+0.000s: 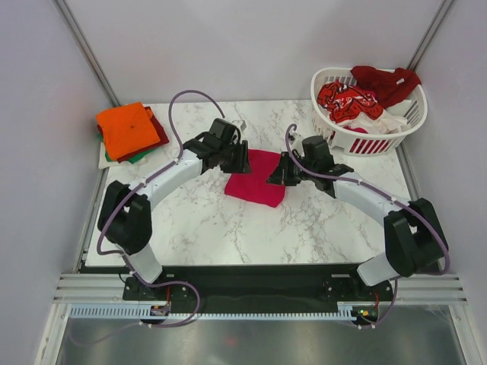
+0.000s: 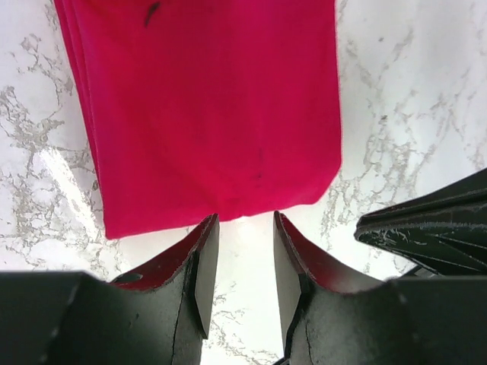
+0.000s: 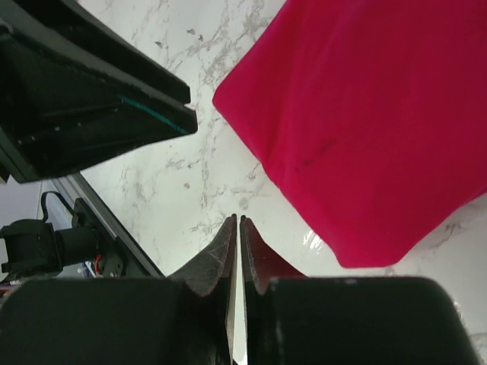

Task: Fold and stack the t-shirts
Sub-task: Fold the tshirt

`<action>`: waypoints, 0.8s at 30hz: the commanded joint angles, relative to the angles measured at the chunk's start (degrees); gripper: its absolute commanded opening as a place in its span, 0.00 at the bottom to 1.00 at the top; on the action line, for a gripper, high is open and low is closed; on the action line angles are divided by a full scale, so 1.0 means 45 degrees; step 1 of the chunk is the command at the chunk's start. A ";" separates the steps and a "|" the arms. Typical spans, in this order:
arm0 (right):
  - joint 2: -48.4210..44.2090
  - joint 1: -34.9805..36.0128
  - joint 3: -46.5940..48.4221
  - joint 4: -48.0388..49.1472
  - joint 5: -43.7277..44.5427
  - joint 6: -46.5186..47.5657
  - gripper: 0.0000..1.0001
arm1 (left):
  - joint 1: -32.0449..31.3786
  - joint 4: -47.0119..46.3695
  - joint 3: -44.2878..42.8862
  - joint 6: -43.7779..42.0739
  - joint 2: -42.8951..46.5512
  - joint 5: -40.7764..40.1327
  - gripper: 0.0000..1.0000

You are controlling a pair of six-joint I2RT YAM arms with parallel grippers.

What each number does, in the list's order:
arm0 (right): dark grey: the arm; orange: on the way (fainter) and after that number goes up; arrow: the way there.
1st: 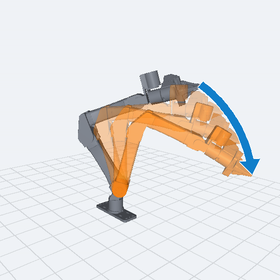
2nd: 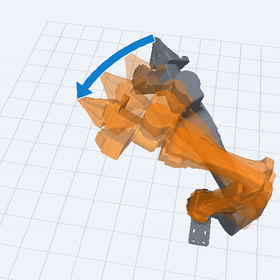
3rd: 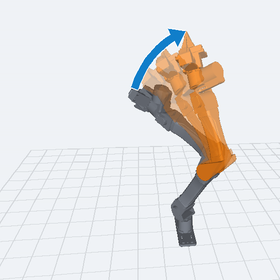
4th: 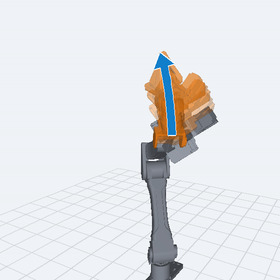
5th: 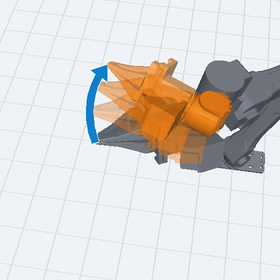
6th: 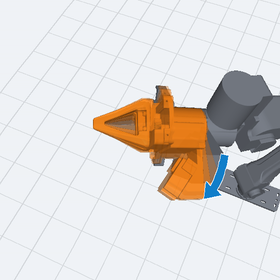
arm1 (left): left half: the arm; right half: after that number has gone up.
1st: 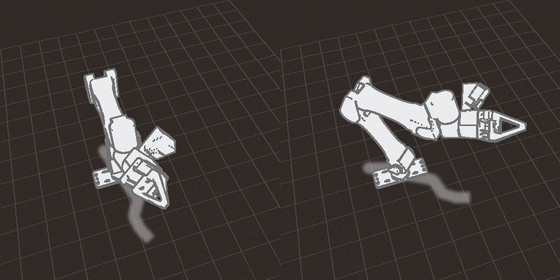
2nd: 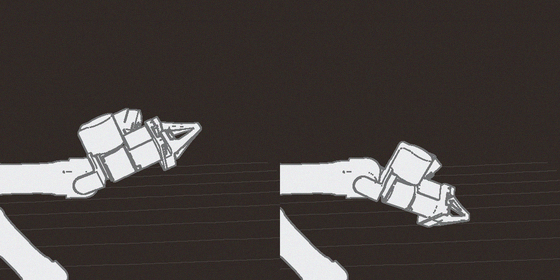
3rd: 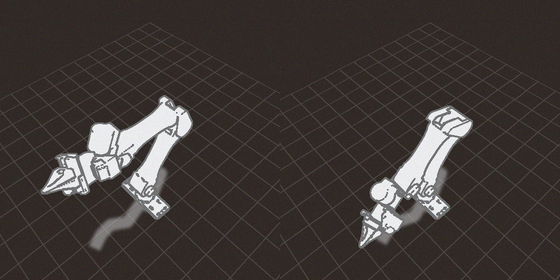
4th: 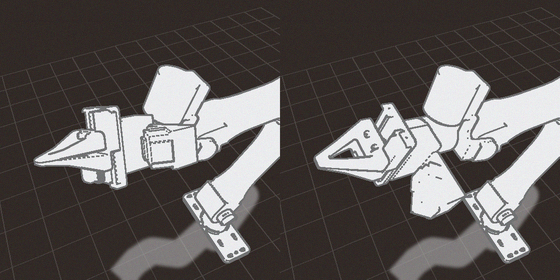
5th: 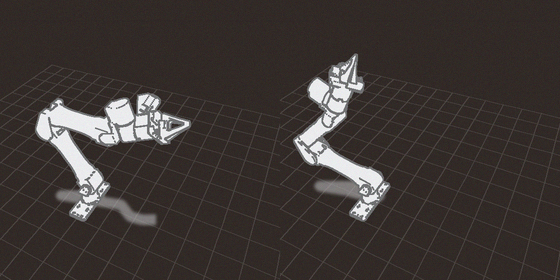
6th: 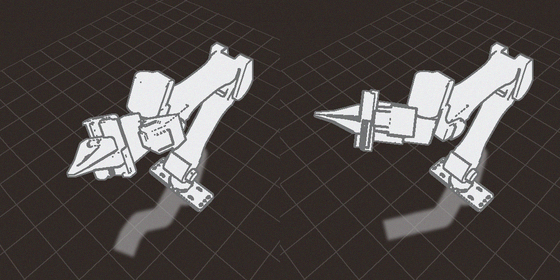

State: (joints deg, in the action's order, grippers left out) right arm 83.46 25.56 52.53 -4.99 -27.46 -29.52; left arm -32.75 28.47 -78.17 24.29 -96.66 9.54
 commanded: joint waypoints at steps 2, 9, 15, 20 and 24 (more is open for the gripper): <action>0.2032 -0.0405 0.0552 0.0248 -0.0186 0.0115 0.10 | 0.0227 0.1048 0.0027 -0.0361 -0.0899 -0.1365 0.48; 0.4439 -0.1461 -0.0382 0.1480 0.0164 0.0251 0.05 | 0.0735 0.0277 0.0926 0.0147 -0.2912 -0.1280 0.43; 0.5262 -0.1755 -0.1730 0.1872 0.0846 -0.0197 0.03 | 0.0892 -0.0115 0.1901 0.0382 -0.3521 -0.1552 0.41; 0.4131 -0.1755 -0.1499 0.0020 0.2428 0.0308 0.15 | 0.0931 -0.0116 0.2994 0.0305 -0.2662 -0.1964 0.40; 0.2125 -0.1735 -0.0447 -0.2089 0.4068 0.0797 0.34 | 0.0911 0.0391 0.3835 0.0557 -0.0829 -0.1418 0.41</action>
State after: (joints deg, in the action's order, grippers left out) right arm 98.21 18.31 48.49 -0.19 -22.04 -30.41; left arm -29.02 22.20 -65.45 25.98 -104.38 6.04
